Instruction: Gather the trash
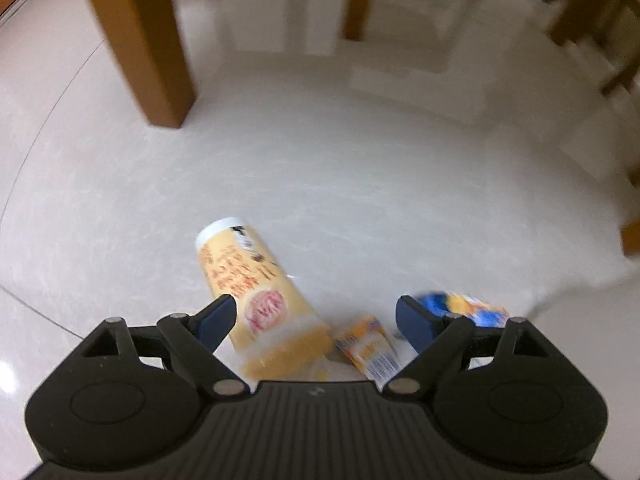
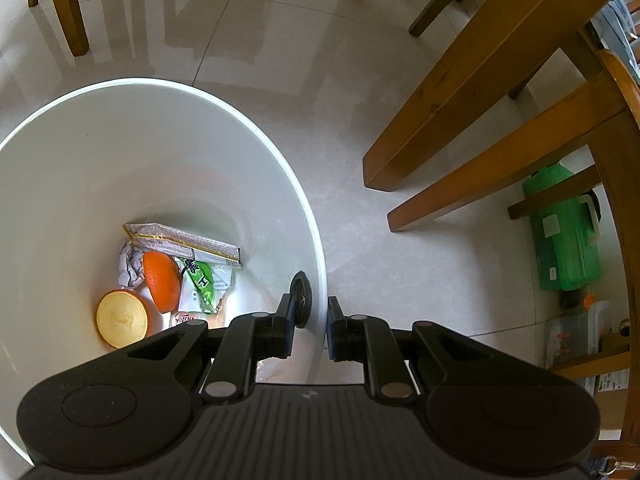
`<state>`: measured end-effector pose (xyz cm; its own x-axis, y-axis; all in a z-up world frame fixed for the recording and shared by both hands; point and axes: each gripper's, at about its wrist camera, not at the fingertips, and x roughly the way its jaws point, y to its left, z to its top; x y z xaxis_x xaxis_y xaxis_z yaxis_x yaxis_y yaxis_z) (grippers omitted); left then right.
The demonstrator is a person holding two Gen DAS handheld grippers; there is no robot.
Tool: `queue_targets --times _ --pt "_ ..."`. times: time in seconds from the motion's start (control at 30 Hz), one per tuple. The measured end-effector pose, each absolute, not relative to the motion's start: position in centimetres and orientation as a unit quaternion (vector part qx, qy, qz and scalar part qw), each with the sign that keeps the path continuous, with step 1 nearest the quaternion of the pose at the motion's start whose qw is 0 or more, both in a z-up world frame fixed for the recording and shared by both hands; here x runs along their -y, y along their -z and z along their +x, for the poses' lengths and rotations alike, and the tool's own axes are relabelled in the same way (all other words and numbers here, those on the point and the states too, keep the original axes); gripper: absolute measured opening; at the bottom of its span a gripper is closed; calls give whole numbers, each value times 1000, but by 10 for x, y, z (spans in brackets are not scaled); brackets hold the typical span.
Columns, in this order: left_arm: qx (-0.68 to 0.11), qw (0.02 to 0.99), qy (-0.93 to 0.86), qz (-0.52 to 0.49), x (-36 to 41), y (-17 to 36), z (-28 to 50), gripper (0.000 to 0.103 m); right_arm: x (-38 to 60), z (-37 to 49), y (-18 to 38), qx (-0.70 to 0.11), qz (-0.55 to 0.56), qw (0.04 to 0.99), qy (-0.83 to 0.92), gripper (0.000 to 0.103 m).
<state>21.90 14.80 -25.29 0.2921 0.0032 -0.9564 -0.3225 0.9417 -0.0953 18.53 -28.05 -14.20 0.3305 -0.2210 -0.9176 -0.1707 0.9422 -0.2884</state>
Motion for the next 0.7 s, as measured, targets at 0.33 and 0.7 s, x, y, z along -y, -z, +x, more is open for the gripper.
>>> queue_targets --times 0.33,0.7 --pt "-582 756 -185 -236 -191 319 230 87 282 186 141 -577 -171 798 13 18" --pt "-607 736 -213 -209 -191 347 230 69 282 187 143 -576 -173 799 15 18"
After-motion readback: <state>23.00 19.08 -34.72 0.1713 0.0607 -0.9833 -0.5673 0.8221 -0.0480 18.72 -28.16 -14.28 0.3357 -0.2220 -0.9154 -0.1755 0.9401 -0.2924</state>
